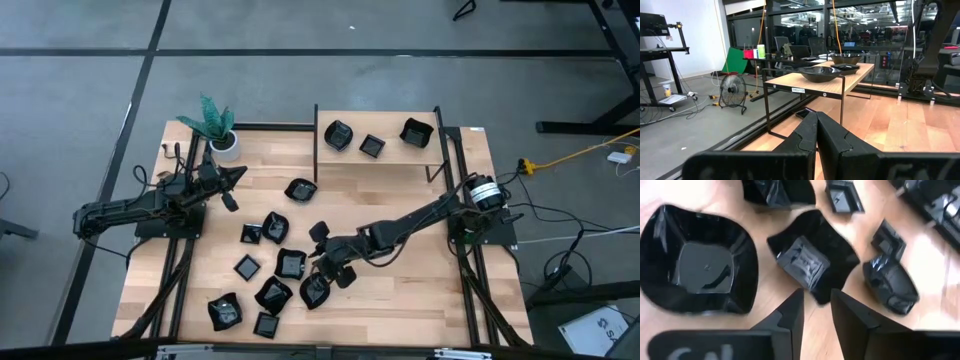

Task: Pick & Place Mini shaped plates
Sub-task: Stack the black distorted square plate on top of the black distorted square plate on the shelf

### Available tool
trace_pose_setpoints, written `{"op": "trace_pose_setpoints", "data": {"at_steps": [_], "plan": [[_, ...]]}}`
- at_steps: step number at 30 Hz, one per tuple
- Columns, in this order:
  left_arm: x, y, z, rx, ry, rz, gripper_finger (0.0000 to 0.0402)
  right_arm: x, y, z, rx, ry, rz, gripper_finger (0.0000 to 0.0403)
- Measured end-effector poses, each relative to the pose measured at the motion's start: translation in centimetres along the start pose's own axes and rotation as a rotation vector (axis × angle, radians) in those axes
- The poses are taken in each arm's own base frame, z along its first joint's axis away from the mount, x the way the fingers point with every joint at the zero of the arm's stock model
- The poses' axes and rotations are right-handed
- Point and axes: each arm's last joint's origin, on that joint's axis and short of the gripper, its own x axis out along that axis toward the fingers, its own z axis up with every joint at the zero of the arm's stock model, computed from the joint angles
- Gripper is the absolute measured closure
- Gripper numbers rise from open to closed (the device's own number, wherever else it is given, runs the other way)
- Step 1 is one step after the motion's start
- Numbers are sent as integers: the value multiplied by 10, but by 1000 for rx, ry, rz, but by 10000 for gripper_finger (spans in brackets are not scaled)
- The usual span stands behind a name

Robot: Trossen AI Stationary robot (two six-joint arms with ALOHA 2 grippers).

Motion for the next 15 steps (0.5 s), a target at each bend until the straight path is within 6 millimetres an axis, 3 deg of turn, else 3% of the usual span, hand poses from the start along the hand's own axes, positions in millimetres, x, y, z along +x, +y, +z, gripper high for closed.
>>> {"op": "trace_pose_setpoints", "data": {"at_steps": [15], "plan": [[0, 0, 0, 0, 0, 0, 398, 27, 2, 6, -141, 43, 60, 296]]}}
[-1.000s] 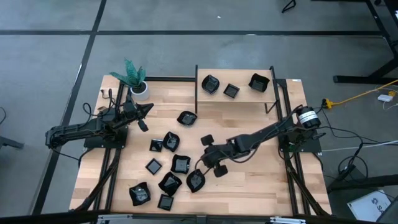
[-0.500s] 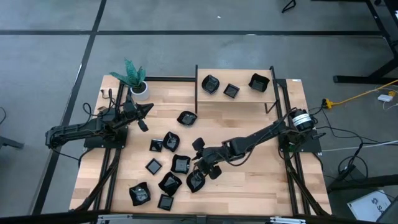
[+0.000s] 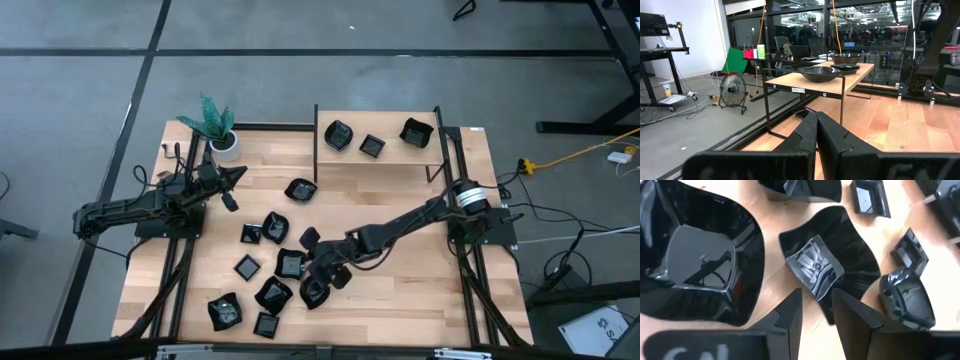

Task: Pick & Place Mini shaped plates
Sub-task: Stack the black distorted square plate on top of the black distorted square plate on the shelf

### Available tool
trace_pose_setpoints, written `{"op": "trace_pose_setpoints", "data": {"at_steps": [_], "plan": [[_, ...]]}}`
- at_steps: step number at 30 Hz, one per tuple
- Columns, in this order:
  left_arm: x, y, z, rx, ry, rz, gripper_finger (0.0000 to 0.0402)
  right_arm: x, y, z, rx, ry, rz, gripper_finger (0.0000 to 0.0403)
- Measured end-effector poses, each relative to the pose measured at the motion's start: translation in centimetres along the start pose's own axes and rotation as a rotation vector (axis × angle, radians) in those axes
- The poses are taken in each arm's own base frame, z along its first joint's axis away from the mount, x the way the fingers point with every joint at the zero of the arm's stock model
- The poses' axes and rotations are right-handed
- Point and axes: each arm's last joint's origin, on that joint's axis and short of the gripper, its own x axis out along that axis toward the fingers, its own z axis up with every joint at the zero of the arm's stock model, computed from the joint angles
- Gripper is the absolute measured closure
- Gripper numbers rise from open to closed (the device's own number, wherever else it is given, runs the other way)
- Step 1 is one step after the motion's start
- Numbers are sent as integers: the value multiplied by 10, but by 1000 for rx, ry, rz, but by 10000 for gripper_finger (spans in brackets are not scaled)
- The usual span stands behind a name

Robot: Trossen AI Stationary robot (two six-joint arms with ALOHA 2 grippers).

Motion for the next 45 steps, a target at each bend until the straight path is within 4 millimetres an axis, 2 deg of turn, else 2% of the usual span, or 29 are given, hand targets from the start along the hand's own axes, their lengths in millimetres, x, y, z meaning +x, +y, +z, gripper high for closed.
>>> {"op": "trace_pose_setpoints", "data": {"at_steps": [12, 27, 32, 39, 45], "plan": [[0, 0, 0, 0, 0, 0, 398, 14, 3, -4, -30, 39, 27, 296], [0, 0, 0, 0, 0, 0, 398, 19, 2, -7, -81, 47, 25, 298], [0, 0, 0, 0, 0, 0, 398, 20, 0, -8, -82, 56, 18, 323], [0, 0, 0, 0, 0, 0, 398, 20, 0, -9, -82, 72, 11, 392], [0, 0, 0, 0, 0, 0, 398, 17, -3, -9, -69, 83, 1, 390]]}}
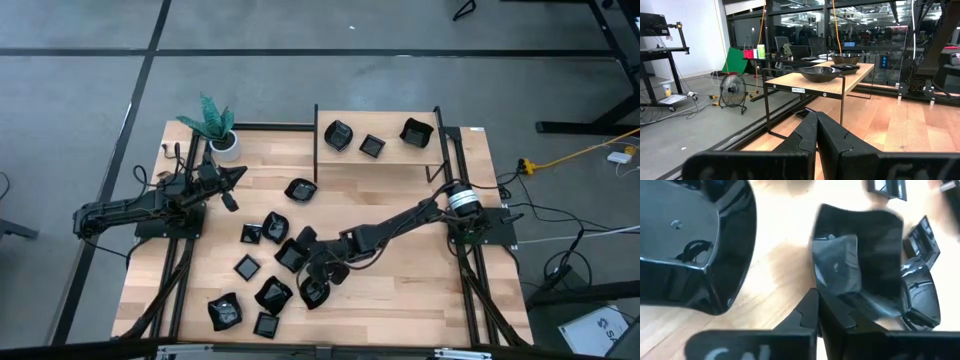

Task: Pick & Place Mini shaped plates
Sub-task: Stack the black distorted square plate on top of the black distorted square plate on the shelf

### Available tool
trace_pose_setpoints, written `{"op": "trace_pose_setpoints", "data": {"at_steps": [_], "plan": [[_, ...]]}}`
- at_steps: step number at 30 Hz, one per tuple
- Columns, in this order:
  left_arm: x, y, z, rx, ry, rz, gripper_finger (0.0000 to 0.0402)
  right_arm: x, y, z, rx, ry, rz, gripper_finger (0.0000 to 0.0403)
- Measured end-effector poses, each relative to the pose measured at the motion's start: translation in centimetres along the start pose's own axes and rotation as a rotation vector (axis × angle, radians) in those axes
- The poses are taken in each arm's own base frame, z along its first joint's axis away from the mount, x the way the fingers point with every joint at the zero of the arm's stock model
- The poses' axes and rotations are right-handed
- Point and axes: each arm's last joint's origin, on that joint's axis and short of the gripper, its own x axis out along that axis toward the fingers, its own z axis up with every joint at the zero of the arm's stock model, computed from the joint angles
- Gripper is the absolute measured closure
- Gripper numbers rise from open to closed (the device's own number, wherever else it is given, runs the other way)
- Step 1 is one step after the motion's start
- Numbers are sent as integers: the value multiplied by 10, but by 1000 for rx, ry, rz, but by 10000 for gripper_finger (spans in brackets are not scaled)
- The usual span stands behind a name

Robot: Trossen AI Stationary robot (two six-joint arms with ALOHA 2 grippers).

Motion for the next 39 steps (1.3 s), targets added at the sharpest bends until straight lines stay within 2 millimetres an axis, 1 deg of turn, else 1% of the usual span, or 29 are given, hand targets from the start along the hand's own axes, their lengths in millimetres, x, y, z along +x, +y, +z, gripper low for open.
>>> {"op": "trace_pose_setpoints", "data": {"at_steps": [4, 9, 14, 18, 23, 28, 30, 34, 39], "plan": [[0, 0, 0, 0, 0, 0, 398, -8, -6, -1, 54, 13, -15, 398], [0, 0, 0, 0, 0, 1, 398, -19, -15, -6, 131, 49, 3, 397], [0, 0, 0, 0, 0, 0, 398, -34, -23, -5, 201, 45, -3, 399], [0, 0, 0, 0, 0, 0, 398, -43, -25, -4, 234, 53, 2, 400], [0, 0, 0, 0, 0, 0, 398, -57, -32, -3, 303, 79, -59, 401], [0, 0, 0, 0, 0, 1, 398, -71, -37, -7, 365, 144, -104, 401], [0, 0, 0, 0, 0, 0, 398, -80, -40, -10, 375, 174, -118, 401], [0, 0, 0, 0, 0, 0, 398, -104, -51, -17, 428, 202, -134, 401], [0, 0, 0, 0, 0, 0, 398, -143, -63, -24, 541, 216, -172, 402]]}}
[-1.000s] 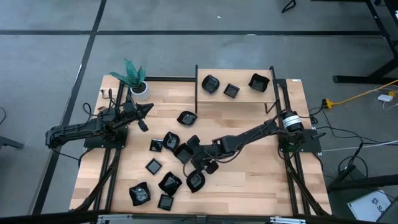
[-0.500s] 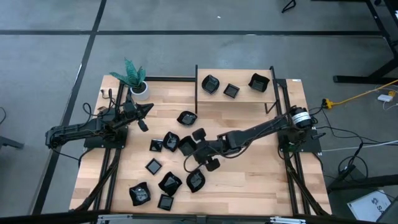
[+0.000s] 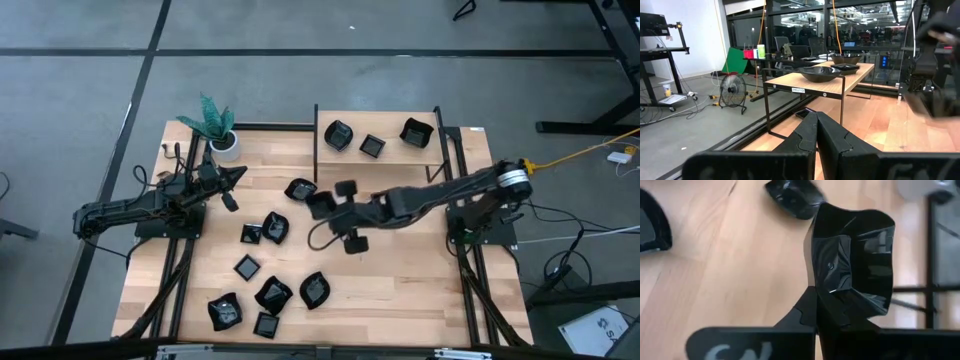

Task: Pick & Place Mini shaped plates
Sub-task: Stack the black distorted square plate on top of the black distorted square plate on the shelf

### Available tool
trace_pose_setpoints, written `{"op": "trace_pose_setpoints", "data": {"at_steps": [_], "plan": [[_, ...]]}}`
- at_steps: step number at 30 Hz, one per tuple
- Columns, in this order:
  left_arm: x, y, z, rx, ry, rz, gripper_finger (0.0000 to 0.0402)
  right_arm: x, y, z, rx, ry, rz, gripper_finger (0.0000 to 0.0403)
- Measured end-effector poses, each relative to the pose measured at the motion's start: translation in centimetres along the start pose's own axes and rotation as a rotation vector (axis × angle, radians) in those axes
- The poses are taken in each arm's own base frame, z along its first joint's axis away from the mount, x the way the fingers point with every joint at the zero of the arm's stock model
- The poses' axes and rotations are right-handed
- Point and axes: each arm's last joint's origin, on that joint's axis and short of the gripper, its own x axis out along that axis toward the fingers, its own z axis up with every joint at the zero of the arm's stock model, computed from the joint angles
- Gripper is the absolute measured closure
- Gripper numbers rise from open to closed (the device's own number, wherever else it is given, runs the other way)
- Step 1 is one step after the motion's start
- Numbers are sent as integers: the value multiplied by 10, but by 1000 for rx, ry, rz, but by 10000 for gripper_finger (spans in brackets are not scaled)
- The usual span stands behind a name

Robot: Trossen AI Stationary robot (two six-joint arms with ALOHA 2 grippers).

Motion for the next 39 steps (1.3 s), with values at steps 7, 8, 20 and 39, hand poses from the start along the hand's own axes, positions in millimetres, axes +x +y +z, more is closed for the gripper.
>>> {"op": "trace_pose_setpoints", "data": {"at_steps": [7, 8, 20, 39], "plan": [[0, 0, 0, 0, 0, 0, 398, -44, -25, -13, 154, 20, -98, 402], [0, 0, 0, 0, 0, 0, 398, -49, -28, -14, 177, 18, -113, 402], [0, 0, 0, 0, 0, 0, 398, -87, -56, -42, 382, 93, -266, 401], [0, 0, 0, 0, 0, 0, 398, -90, -85, -84, 574, 382, -497, 399]]}}
